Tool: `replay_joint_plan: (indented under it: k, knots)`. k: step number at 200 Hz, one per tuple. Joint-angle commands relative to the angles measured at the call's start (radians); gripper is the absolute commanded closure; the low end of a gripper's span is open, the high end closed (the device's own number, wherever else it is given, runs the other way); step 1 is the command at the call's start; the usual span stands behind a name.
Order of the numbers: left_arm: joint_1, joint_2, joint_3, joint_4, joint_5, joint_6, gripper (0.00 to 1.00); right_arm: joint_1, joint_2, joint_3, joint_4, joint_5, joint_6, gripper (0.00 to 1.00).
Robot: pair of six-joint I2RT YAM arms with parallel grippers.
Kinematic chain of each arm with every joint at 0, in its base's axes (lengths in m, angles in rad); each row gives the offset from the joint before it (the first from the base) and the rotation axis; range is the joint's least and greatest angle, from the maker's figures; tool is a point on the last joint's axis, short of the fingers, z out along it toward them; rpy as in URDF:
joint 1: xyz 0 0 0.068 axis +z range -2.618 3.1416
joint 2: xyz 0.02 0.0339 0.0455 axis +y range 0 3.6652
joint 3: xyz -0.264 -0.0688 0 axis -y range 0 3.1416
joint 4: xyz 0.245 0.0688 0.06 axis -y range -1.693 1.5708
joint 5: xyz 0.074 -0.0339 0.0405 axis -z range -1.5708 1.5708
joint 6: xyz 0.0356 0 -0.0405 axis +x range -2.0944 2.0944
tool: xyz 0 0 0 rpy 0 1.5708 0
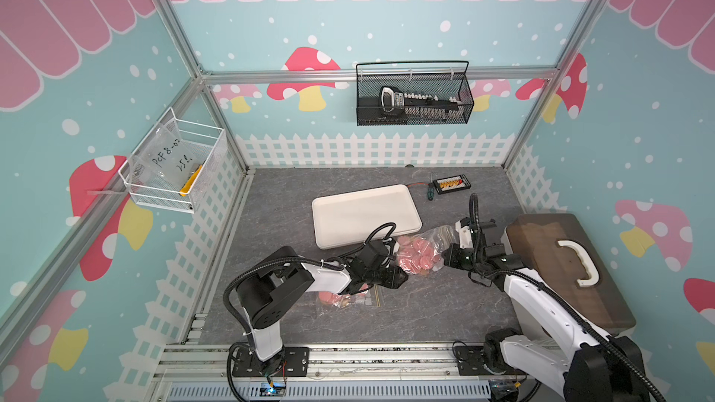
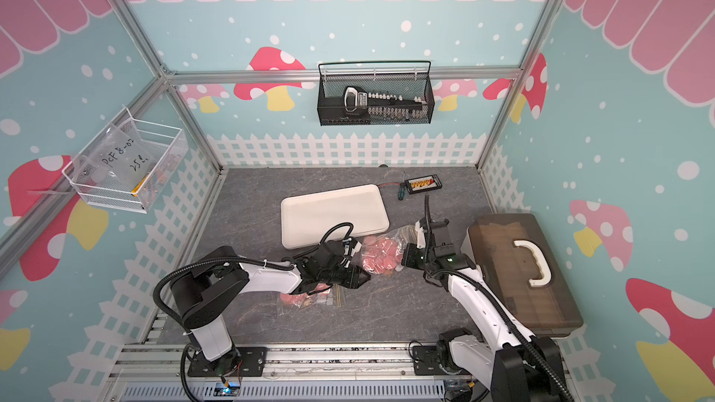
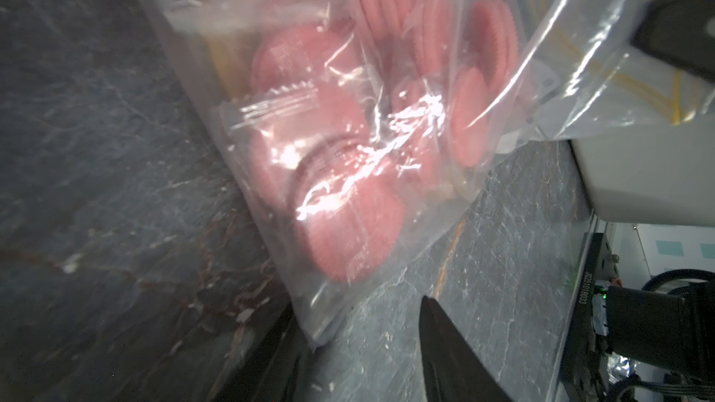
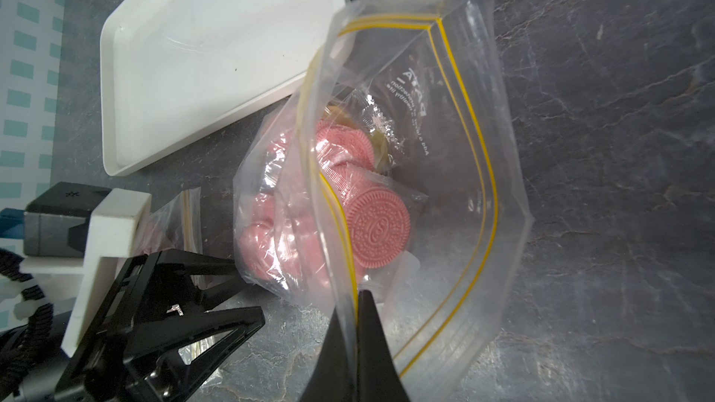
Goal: Pour cookies out of the ziploc bag
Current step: 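Pour the cookies out of the ziploc bag onto the tray.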
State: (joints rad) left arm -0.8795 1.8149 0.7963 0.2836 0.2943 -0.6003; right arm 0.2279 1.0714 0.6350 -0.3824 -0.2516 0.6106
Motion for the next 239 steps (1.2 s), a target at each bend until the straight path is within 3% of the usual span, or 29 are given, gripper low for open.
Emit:
replay_joint_plan:
  k: [1, 113, 166, 209, 239]
  knots:
    - [-0.006, 0.026, -0.011, -0.010, -0.012, -0.015, 0.58, -0.005, 0.004, 0.006, -0.012, 0.000, 0.002, 1.00]
    - [-0.006, 0.020, -0.009, -0.034, -0.023, -0.009, 0.85, -0.008, -0.001, 0.003, -0.007, 0.001, 0.005, 1.00]
    - [-0.006, 0.013, -0.014, -0.036, -0.026, -0.008, 0.87, -0.009, -0.002, 0.003, -0.006, -0.002, 0.005, 1.00]
    - [-0.006, -0.013, -0.012, -0.059, -0.038, -0.005, 1.00, -0.008, -0.020, 0.010, -0.009, -0.005, -0.002, 1.00]
    - [-0.006, -0.027, 0.014, -0.104, -0.036, 0.000, 1.00, -0.008, -0.035, 0.021, -0.021, -0.005, -0.025, 1.00]
